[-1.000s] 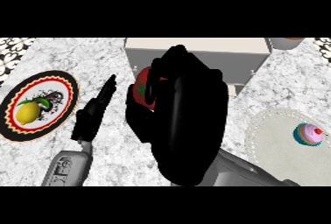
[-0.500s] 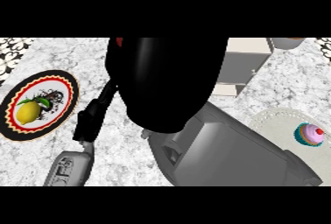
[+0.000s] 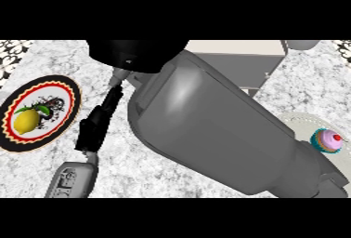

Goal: Pick the tomato from the placemat and place it in the tiered shelf

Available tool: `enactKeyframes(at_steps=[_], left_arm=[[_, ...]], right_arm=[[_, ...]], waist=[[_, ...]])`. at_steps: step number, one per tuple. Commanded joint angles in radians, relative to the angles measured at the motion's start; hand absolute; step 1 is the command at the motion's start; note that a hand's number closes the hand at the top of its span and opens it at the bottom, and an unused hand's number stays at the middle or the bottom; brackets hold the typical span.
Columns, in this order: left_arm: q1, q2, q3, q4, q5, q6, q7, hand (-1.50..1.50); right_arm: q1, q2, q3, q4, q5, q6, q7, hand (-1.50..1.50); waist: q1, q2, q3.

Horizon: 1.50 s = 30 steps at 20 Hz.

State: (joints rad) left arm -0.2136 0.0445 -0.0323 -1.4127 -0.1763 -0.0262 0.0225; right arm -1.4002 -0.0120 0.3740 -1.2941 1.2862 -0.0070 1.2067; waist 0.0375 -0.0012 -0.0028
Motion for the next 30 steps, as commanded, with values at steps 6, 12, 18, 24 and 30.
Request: enactKeyframes(at_steps=[6,12,18,24,30], left_arm=[[0.015,0.028,0.017,-0.052,0.022,-0.027,0.029,0.00],[0.034,0.007,-0.006,-0.033,-0.003,-0.008,-0.005,0.00],[0.030,-0.001,-0.009,-0.057,0.005,-0.010,0.016,0.00],[-0.015,0.025,0.037,0.011,0.019,-0.016,-0.012,0.00],[0.035,0.040,0.050,-0.008,0.029,-0.022,-0.001,0.00]], right_arm=[[-0.043,0.012,0.022,0.257,0.056,-0.125,0.073,1.50],[-0.010,0.012,-0.021,0.359,0.092,-0.246,0.050,1.50],[0.067,0.012,-0.154,0.270,0.050,-0.524,-0.080,1.50],[0.057,0.012,-0.217,0.342,0.013,-0.611,-0.158,1.50],[0.035,-0.024,-0.260,0.458,0.160,-0.449,-0.015,1.50]], waist=[[-0.003,0.005,0.001],[0.000,0.009,0.001],[-0.001,0.009,0.003],[-0.017,0.008,0.002],[-0.035,-0.001,0.001]])
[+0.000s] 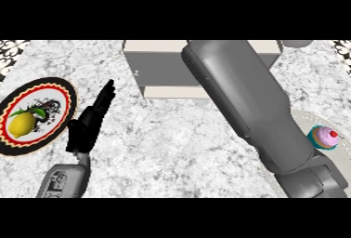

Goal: Pick the tomato from the placemat and place it in the tiered shelf

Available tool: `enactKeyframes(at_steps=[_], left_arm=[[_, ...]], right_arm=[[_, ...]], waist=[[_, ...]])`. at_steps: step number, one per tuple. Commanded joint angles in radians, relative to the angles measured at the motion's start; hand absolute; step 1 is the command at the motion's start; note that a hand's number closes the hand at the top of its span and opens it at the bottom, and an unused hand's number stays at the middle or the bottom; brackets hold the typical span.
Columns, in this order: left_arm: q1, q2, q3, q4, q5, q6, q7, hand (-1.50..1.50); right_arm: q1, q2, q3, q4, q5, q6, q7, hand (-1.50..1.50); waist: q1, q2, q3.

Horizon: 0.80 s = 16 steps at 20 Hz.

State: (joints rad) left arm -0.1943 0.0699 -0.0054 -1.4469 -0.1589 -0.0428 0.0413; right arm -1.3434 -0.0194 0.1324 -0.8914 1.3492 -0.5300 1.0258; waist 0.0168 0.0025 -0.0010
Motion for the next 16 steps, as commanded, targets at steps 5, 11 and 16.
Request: enactKeyframes(at_steps=[5,11,16], left_arm=[[0.003,0.017,0.030,-0.002,0.021,-0.009,-0.013,0.00],[0.024,-0.008,-0.001,0.000,-0.008,0.013,-0.019,0.00],[0.014,-0.024,-0.015,-0.020,-0.004,0.010,0.022,0.00]], right_arm=[[0.080,-0.012,-0.056,-0.006,0.154,0.036,0.187,-1.50],[0.083,0.019,-0.088,-0.148,0.124,0.023,0.197,-1.50],[0.089,0.019,-0.089,-0.206,0.049,-0.016,0.138,-1.50]], waist=[[-0.019,-0.004,0.000],[-0.013,-0.005,0.001],[-0.007,-0.004,0.001]])
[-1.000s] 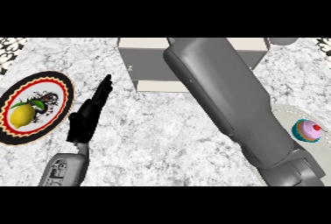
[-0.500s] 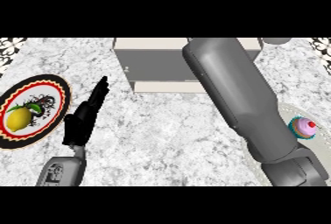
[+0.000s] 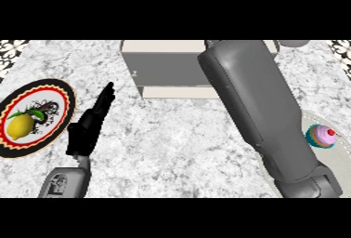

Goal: Pick the tomato from the placemat and place it in the tiered shelf

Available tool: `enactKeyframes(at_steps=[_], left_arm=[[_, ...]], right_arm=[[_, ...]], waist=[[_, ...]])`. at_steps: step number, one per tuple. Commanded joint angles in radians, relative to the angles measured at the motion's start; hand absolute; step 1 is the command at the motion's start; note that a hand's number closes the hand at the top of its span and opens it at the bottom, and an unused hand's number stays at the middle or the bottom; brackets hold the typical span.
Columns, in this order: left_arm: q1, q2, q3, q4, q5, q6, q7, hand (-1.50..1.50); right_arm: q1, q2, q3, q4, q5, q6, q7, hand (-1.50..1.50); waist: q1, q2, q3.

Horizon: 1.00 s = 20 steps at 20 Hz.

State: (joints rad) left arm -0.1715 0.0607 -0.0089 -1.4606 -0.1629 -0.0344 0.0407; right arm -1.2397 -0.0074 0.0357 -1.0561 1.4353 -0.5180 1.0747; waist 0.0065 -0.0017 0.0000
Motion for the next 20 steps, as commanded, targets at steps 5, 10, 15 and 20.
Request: enactKeyframes(at_steps=[5,10,15,20], left_arm=[[0.004,-0.036,-0.030,-0.007,-0.033,0.039,-0.005,0.00],[-0.009,-0.005,0.001,0.016,-0.002,0.003,-0.017,0.00],[0.003,-0.001,0.010,0.016,-0.015,0.024,-0.022,0.00],[0.005,-0.017,0.007,0.005,-0.009,0.030,-0.004,0.00]], right_arm=[[0.017,0.007,0.039,-0.136,-0.097,0.000,0.091,-1.50],[-0.071,-0.005,-0.101,-0.193,-0.094,-0.082,0.077,-1.50],[-0.067,0.007,-0.166,-0.366,0.009,-0.034,0.163,-1.50],[0.004,-0.002,-0.253,-0.582,0.018,0.172,0.198,-1.50]], waist=[[-0.001,-0.001,0.000],[-0.003,-0.001,0.000],[-0.020,-0.011,0.000],[-0.046,-0.017,0.001]])
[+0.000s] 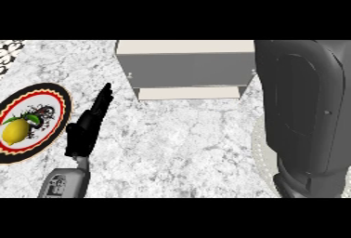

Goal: Pick the tomato from the placemat and place it in the tiered shelf

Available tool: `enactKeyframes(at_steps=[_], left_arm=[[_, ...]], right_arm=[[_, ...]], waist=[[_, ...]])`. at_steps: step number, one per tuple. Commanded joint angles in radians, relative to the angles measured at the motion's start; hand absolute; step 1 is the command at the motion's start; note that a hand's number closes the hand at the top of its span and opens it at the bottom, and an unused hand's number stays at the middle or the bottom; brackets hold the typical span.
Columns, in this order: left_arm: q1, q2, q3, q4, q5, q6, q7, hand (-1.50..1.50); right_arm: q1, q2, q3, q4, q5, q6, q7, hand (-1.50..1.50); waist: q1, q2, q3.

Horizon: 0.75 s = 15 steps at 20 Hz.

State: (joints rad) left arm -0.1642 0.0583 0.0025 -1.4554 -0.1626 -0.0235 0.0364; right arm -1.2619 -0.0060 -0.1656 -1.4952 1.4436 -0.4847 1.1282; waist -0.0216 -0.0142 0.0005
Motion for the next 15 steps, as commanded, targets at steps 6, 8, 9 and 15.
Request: enactKeyframes(at_steps=[6,8,9,15], left_arm=[[0.040,0.016,0.017,-0.027,0.004,0.003,0.015,0.00],[0.027,0.015,0.036,0.007,0.006,0.017,-0.004,0.00],[0.026,0.007,0.025,-0.016,0.004,0.020,0.022,0.00],[0.033,-0.003,0.013,-0.021,-0.009,0.031,0.027,0.00]], right_arm=[[0.180,0.006,-0.085,-0.400,-0.063,0.396,0.159,-1.50],[0.229,-0.004,-0.118,-0.488,-0.130,0.481,0.128,-1.50],[0.268,-0.015,-0.112,-0.519,-0.134,0.535,0.106,-1.50],[0.379,-0.008,-0.194,-0.832,-0.288,0.778,0.103,-1.50]], waist=[[-0.042,-0.018,0.002],[-0.070,-0.020,0.002],[-0.056,-0.016,0.002],[-0.071,-0.021,0.003]])
